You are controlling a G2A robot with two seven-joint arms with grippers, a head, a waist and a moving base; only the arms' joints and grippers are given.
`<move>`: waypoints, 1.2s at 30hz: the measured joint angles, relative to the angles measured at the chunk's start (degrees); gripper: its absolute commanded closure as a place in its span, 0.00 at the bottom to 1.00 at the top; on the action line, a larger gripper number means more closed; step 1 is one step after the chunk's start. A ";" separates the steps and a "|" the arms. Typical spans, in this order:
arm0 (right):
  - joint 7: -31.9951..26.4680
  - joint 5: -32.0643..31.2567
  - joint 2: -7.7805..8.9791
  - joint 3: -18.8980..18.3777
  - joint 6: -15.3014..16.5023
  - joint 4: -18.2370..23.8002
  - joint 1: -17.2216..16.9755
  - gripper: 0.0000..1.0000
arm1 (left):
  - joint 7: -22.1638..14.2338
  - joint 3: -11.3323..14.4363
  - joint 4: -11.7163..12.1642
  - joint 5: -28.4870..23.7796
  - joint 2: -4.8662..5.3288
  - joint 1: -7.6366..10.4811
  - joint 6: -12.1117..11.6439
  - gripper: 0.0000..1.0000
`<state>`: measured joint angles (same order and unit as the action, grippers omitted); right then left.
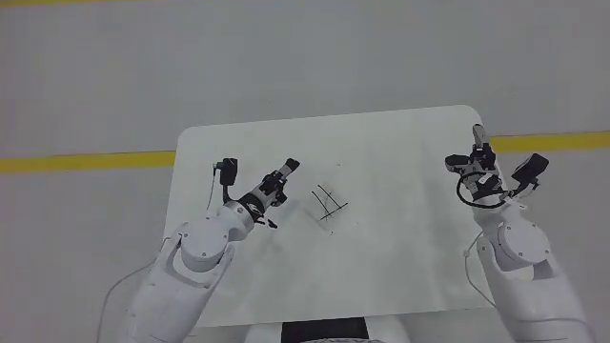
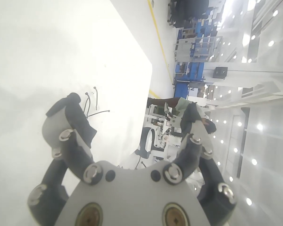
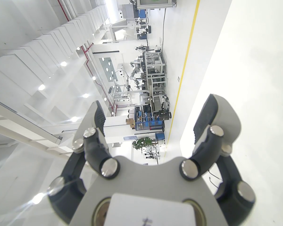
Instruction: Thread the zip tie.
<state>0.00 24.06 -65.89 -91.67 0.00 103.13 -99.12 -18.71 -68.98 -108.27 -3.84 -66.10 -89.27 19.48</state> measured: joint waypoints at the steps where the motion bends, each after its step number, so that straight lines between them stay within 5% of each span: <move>1: 0.00 0.00 0.00 0.00 0.00 0.00 0.00 0.00 | 0.00 0.00 0.00 -0.02 0.00 0.00 0.00 0.00; 8: 0.00 0.00 0.00 0.00 0.00 0.00 0.00 0.00 | -0.63 1.43 0.84 0.36 -0.12 0.75 0.00 0.00; 15: 0.00 0.00 0.00 0.00 0.00 0.00 0.00 0.00 | -4.49 6.79 5.04 -0.20 -0.74 5.58 0.00 0.00; 22: 0.00 0.00 0.00 0.00 0.00 0.00 0.00 0.00 | -4.38 11.13 9.58 -0.26 -1.46 9.63 0.00 0.00; 33: 0.00 0.00 0.00 0.00 0.00 0.00 0.00 0.00 | -3.97 11.36 9.51 0.31 -1.50 9.76 -0.07 0.00; 36: 0.00 0.00 0.00 0.00 0.00 0.00 0.00 0.00 | -0.12 13.94 8.30 3.28 -1.87 9.13 -0.18 0.00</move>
<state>0.00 24.06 -65.89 -91.67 0.00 103.13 -99.12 -18.84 -55.04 -99.96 -0.56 -67.97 -80.14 19.30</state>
